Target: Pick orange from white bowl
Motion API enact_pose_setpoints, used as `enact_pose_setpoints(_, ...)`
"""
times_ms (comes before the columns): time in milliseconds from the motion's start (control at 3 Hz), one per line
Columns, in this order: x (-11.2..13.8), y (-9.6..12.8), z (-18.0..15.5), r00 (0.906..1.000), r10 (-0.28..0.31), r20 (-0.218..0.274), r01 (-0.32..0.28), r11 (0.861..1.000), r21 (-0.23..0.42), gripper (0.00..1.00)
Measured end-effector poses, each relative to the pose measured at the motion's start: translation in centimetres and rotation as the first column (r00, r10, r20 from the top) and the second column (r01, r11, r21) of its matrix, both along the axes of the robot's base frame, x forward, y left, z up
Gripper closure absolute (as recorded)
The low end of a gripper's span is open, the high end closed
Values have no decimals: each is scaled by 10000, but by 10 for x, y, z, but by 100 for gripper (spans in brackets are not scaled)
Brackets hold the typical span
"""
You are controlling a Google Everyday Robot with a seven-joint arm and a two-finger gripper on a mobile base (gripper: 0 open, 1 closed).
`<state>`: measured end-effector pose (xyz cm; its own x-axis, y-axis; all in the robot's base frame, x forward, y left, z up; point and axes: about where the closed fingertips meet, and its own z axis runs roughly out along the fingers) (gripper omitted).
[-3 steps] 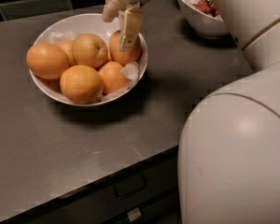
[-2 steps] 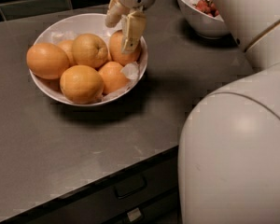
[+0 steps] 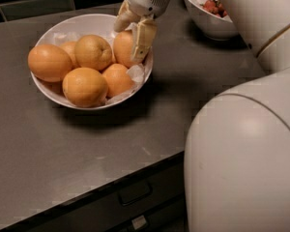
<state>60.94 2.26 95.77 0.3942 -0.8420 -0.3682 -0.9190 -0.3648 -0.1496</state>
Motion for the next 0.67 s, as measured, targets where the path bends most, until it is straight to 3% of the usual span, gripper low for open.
enact_pose_setpoints(667,0,0,0,10000,-2,-2,2,10000,-3,32)
